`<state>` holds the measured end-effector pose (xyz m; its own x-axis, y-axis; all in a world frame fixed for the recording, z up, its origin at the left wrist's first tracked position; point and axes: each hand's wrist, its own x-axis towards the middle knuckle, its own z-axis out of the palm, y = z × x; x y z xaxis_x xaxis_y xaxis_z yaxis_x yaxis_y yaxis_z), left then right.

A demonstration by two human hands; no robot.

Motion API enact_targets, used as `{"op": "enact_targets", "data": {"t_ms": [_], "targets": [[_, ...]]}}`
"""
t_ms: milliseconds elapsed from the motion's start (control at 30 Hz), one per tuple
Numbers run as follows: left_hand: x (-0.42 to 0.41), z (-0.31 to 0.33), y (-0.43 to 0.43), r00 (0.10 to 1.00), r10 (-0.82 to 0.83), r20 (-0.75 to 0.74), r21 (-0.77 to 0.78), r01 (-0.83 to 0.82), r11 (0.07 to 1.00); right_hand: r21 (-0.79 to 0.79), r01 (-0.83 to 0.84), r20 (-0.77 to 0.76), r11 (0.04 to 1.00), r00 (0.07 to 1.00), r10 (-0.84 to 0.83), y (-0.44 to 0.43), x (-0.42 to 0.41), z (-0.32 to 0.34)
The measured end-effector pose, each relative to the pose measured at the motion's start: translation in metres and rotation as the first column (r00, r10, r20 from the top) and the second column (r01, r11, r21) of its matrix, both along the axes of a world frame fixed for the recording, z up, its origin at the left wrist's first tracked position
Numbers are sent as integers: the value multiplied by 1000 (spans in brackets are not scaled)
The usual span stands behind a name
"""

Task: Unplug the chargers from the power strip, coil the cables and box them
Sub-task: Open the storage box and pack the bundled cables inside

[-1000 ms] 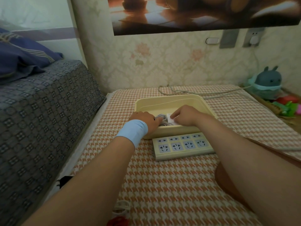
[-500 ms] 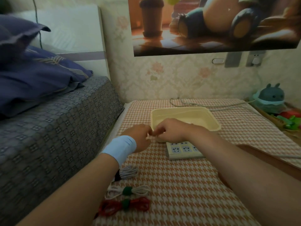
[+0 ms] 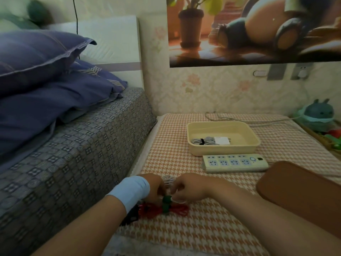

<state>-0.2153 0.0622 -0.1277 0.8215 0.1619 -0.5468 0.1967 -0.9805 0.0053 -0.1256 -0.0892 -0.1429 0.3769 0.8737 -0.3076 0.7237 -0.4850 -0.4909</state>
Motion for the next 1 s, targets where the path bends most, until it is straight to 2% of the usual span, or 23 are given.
{"op": "enact_targets", "data": {"t_ms": [100,200,267,333,433,500,533,600,633,700,733,800,867,900,933,1000], "targets": [[1,-2,0,999,26,40,-32,-25,999,-2,29,-27,1000,999,-29,-7,3,3],[6,0,-1,990,38,139,-88,-26,996,-39,31,51,999,998,-29,-8,16,9],[11,0,-6,968,77,241,-158,-39,987,-4,97,134,995,986,-96,-10,29,15],[18,0,-13,935,143,325,-226,-70,972,92,193,183,977,961,-207,-15,38,22],[34,3,-24,889,261,376,-326,-137,936,330,323,227,887,885,-407,-19,48,22],[46,9,-30,855,360,373,-431,-184,883,438,405,158,803,844,-512,-18,51,21],[51,12,-32,828,442,345,-522,-221,824,452,473,54,756,832,-552,-16,52,22],[60,21,-38,742,643,190,-746,-317,586,366,603,-218,709,796,-564,-14,51,26],[64,25,-42,685,723,87,-830,-351,433,276,627,-324,729,774,-544,-16,48,29],[70,30,-48,576,813,-83,-916,-365,165,152,559,-402,815,788,-466,-21,44,30],[72,31,-51,541,829,-140,-932,-355,74,158,517,-410,841,809,-420,-24,44,28],[75,29,-53,517,836,-182,-944,-330,-1,228,506,-453,832,811,-369,-28,46,26],[78,26,-49,533,828,-175,-945,-327,11,239,522,-487,819,794,-364,-32,49,26],[78,26,-48,541,832,-123,-942,-328,75,232,520,-474,822,798,-371,-34,52,27],[77,27,-45,545,838,7,-919,-328,221,218,522,-445,825,805,-392,-35,56,25],[76,28,-37,536,719,443,-710,-280,646,181,523,-379,833,818,-432,-37,63,25]]}}
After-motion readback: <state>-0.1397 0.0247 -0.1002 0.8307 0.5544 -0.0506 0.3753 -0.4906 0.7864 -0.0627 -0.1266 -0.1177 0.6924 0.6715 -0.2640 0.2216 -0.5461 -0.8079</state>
